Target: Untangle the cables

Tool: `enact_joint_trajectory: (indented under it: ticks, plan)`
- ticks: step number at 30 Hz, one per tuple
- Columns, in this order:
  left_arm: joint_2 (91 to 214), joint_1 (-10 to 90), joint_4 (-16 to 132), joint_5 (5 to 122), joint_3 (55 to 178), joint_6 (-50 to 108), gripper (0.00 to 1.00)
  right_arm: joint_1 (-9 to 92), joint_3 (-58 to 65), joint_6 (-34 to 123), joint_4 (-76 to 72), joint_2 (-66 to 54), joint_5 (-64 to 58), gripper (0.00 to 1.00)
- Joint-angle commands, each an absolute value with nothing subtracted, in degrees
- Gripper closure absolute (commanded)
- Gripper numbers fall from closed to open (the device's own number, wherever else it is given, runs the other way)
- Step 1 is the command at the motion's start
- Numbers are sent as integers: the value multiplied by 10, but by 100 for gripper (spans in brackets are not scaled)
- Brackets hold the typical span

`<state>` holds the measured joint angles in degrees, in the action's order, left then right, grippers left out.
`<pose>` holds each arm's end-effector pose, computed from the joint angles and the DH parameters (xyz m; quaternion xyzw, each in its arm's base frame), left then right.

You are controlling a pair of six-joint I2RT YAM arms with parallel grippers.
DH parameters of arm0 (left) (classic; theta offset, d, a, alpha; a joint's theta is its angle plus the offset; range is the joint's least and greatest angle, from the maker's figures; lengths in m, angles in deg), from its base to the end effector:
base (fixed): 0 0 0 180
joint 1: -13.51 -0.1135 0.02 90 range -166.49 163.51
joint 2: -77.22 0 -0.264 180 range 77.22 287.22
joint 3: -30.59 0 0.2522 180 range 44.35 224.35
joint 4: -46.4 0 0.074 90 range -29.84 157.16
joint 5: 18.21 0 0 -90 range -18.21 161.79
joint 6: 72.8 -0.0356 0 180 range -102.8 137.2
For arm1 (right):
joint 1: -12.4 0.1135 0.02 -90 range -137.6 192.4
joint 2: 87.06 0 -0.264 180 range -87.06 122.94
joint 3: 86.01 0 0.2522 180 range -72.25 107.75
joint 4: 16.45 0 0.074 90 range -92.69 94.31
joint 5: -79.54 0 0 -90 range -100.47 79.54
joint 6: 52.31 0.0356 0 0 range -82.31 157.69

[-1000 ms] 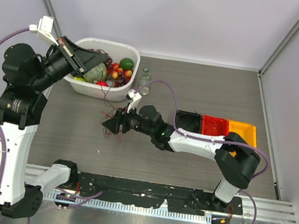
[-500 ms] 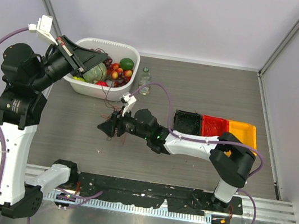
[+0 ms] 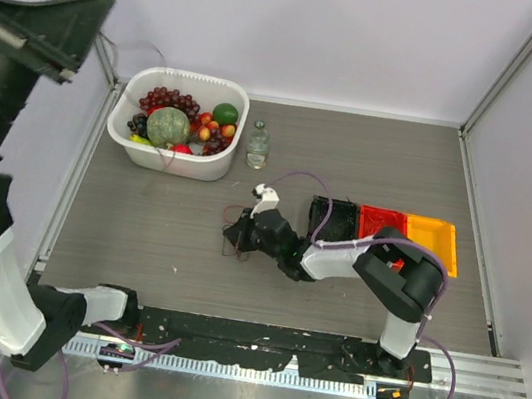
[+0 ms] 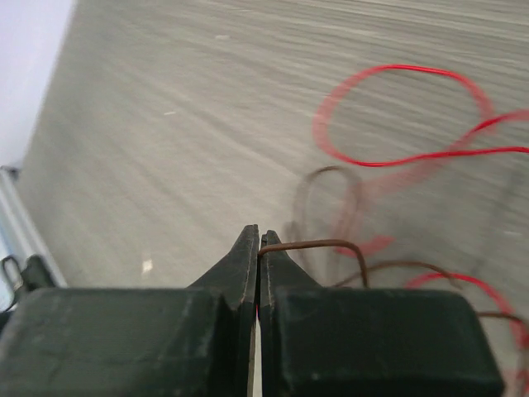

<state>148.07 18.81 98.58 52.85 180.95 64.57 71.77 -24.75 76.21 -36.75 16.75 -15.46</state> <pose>0.0736 -0.0184 0.6603 -0.0530 0.5292 -0.4504 0.7171 0.1912 0.3169 0.1579 -0.1262 0.8202 0.3961 0.3930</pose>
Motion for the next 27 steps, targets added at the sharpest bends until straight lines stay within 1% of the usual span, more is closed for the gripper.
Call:
enact_joint_trajectory:
  ticks: [1, 3, 5, 6, 7, 8, 9, 10, 11, 12, 13, 14, 16, 19, 20, 23, 27]
  plan:
    - [1467, 189, 917, 554, 1854, 644, 100, 672, -254, 821, -363, 187, -143, 99]
    - [1449, 189, 884, 548, 1822, 657, 100, 662, -248, 810, -350, 188, -131, 99]
    - [1442, 189, 885, 547, 1809, 649, 100, 659, -237, 793, -319, 184, -135, 99]
    - [1439, 190, 894, 552, 1801, 644, 100, 657, -223, 781, -310, 181, -131, 96]
    - [1435, 189, 900, 554, 1785, 643, 100, 655, -214, 757, -268, 174, -116, 81]
    - [1428, 189, 902, 553, 1763, 644, 100, 654, -182, 723, -240, 169, -113, 72]
    - [1423, 189, 900, 547, 1743, 646, 100, 655, -147, 707, -169, 157, -90, 56]
    - [1416, 190, 899, 543, 1719, 649, 100, 655, -133, 673, -94, 148, -98, 50]
    - [1411, 189, 899, 539, 1697, 653, 100, 655, -115, 661, -70, 120, -100, 38]
    - [1405, 189, 898, 533, 1671, 655, 100, 654, -108, 631, -14, 104, -103, 31]
    - [1398, 189, 898, 525, 1647, 660, 100, 654, -96, 618, 8, 63, -103, 22]
    - [1392, 189, 900, 520, 1620, 660, 100, 655, -92, 596, 43, 43, -127, 21]
    - [1378, 189, 912, 511, 1570, 663, 100, 655, -79, 563, 95, -42, -137, 21]
    - [1358, 190, 910, 482, 1486, 676, 100, 652, -52, 532, 141, -105, -144, 20]
    - [1351, 189, 902, 454, 1445, 681, 100, 653, -46, 520, 154, -127, -143, 20]
    - [1336, 189, 880, 386, 1361, 700, 100, 648, -14, 495, 157, -155, -130, 20]
    - [1329, 189, 814, 260, 1258, 741, 100, 641, 12, 464, 117, -170, -54, 19]
